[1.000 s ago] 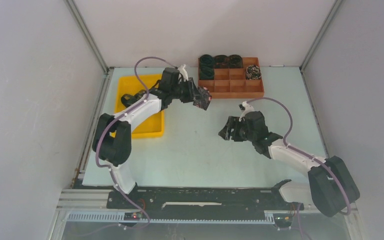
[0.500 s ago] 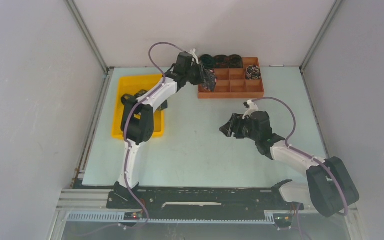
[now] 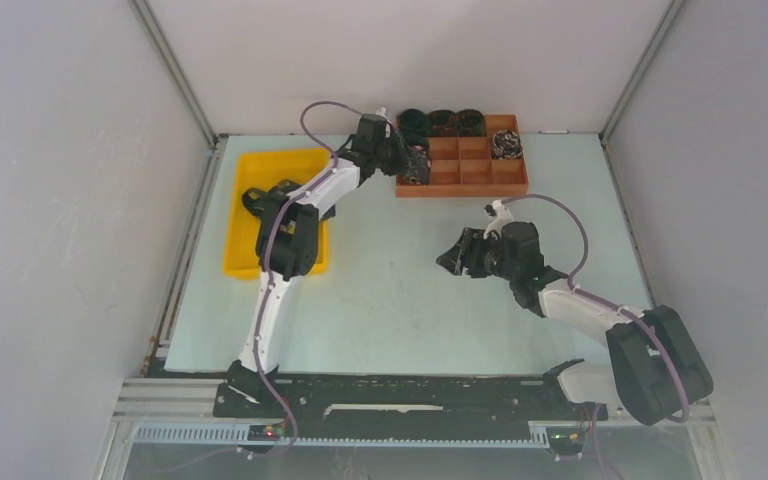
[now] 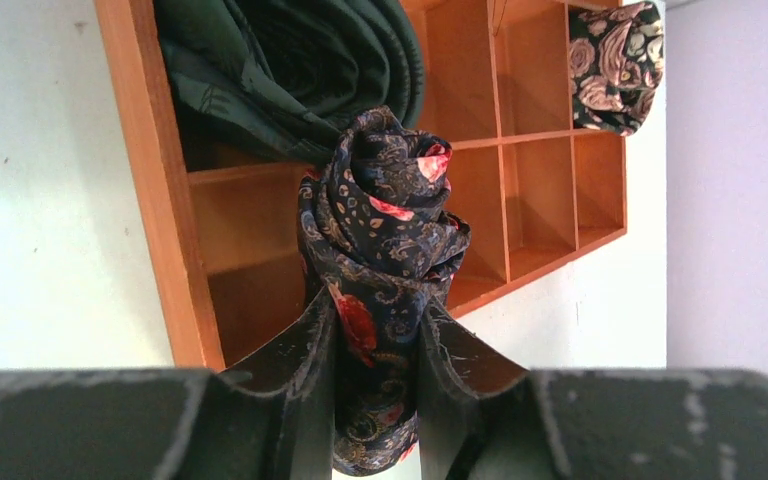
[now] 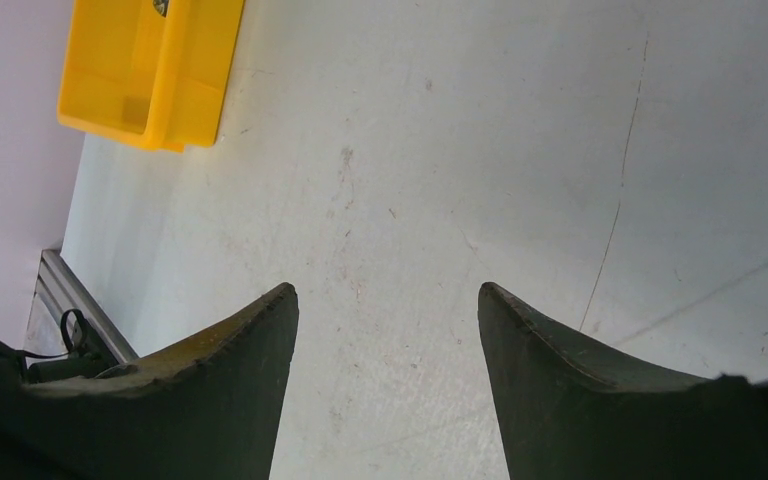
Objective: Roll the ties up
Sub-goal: Place the tie in the bin.
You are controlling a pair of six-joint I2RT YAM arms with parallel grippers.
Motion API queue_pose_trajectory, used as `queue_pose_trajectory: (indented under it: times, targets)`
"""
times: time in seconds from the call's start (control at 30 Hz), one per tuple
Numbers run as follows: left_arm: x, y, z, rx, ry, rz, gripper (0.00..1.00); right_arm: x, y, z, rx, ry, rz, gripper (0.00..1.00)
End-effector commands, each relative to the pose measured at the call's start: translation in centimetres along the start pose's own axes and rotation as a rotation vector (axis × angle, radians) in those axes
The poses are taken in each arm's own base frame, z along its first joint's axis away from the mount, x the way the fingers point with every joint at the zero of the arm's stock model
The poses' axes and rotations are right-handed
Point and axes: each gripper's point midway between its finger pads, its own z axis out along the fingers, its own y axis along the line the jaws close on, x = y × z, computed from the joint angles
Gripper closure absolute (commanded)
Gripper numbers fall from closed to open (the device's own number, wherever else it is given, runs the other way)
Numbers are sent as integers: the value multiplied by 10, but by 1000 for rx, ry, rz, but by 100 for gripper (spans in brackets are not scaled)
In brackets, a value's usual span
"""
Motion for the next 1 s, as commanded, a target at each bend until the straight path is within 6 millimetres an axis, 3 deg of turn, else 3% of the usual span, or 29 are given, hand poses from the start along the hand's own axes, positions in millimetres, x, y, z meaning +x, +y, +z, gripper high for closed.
queue_pose_trajectory:
  times: [0.0,0.23,0.47,0.8,0.97]
  targets:
    - [-33,-21,4,60,-99,-45,89,-9,6,2,-39,-32,-9,31]
    - [-34,13,12,-86,-165,-121,88,-9,6,2,-45,-28,-5,31]
    - [-18,27,23,-129,-145,-166,82,-9,5,3,-44,-27,0,31]
    - [-25,12,13,-138,-178,-156,28,-8,4,3,-43,-25,2,31]
    - [-33,2,0,-132,-197,-141,24,-9,4,3,-46,-26,3,31]
